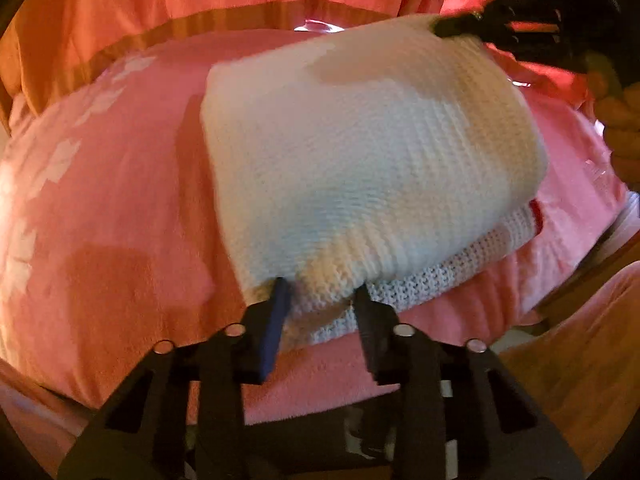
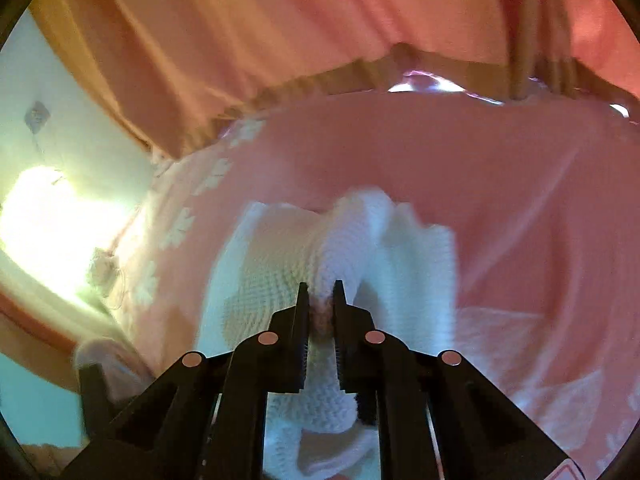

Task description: Fold small clothes

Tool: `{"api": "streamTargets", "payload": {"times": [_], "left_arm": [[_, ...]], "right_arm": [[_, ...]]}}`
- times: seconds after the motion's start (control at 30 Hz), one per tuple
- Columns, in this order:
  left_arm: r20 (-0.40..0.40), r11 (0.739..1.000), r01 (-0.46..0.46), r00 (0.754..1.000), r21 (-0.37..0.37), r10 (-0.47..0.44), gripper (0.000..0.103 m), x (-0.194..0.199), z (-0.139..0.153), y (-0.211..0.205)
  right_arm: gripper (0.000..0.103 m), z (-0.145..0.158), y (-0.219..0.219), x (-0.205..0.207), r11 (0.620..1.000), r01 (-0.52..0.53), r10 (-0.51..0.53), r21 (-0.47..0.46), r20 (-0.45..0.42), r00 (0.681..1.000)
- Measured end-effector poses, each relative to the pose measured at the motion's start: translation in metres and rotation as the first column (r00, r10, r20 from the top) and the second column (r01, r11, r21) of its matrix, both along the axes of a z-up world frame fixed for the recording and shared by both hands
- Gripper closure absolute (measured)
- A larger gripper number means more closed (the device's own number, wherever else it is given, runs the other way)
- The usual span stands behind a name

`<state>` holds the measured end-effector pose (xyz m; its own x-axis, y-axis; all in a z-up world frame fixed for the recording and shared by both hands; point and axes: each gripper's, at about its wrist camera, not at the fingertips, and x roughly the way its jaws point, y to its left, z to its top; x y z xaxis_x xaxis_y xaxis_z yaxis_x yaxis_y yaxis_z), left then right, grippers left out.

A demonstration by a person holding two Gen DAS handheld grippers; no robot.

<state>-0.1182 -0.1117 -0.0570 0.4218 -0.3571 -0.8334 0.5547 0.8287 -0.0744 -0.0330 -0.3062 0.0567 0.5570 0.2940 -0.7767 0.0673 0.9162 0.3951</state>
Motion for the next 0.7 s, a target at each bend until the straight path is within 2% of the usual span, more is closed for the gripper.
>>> {"api": "streamTargets", "payload": {"times": [0.1,0.13,0.2,0.27,0.33,0.43,0.53,0.57,0.6,0.63,0.67,0.7], "left_arm": [[0.009,1.000,0.010,1.000,0.017,-0.010,0.074,0.000,-0.003,0.000],[0.012,1.000,0.011,1.000,0.019,-0.011,0.074,0.000,-0.003,-0.001],[0.005,1.000,0.007,1.000,0.011,-0.007,0.073,0.001,-0.002,-0.001],[-0.010,1.000,-0.002,1.000,-0.014,0.002,0.071,0.001,-0.001,0.003],[-0.019,1.000,-0.005,1.000,-0.027,0.005,0.070,0.001,-0.001,0.005],[-0.008,1.000,0.007,1.000,-0.010,-0.007,0.067,-0.002,-0.001,0.002],[0.005,1.000,0.018,1.000,0.014,-0.018,0.063,-0.005,0.000,-0.004],[0.006,1.000,0.017,1.000,0.016,-0.017,0.061,-0.006,0.000,-0.005],[0.004,1.000,0.014,1.000,0.015,-0.014,0.060,-0.006,0.000,-0.006],[0.003,1.000,0.011,1.000,0.016,-0.011,0.060,-0.006,0.000,-0.006],[0.003,1.000,0.006,1.000,0.018,-0.006,0.060,-0.006,0.000,-0.007],[0.000,1.000,0.002,1.000,0.022,-0.002,0.060,-0.006,0.000,-0.007]], "right_arm": [[0.085,-0.058,-0.005,0.012,0.999,0.016,-0.025,-0.044,-0.198,0.980],[0.083,-0.059,-0.004,0.008,0.999,0.021,-0.028,-0.035,-0.191,0.981],[0.077,-0.037,0.000,-0.011,0.999,0.020,-0.023,-0.028,-0.109,0.994],[0.060,-0.019,0.004,-0.037,1.000,0.012,-0.013,-0.021,-0.048,0.999],[0.049,-0.014,0.008,-0.067,1.000,0.009,-0.008,0.023,-0.006,1.000],[0.048,-0.042,0.023,-0.088,0.994,0.005,0.004,0.112,-0.074,0.997],[0.048,-0.071,0.032,-0.088,0.979,0.034,-0.001,0.202,-0.160,0.987],[0.048,-0.077,0.034,-0.085,0.971,0.049,-0.006,0.234,-0.178,0.984],[0.052,-0.081,0.035,-0.080,0.958,0.059,-0.008,0.279,-0.181,0.983],[0.085,-0.084,0.035,-0.077,0.952,0.063,-0.011,0.300,-0.174,0.985],[0.092,-0.085,0.035,-0.073,0.946,0.073,-0.017,0.315,-0.179,0.984],[0.092,-0.081,0.035,-0.075,0.948,0.081,-0.029,0.307,-0.171,0.985]]}}
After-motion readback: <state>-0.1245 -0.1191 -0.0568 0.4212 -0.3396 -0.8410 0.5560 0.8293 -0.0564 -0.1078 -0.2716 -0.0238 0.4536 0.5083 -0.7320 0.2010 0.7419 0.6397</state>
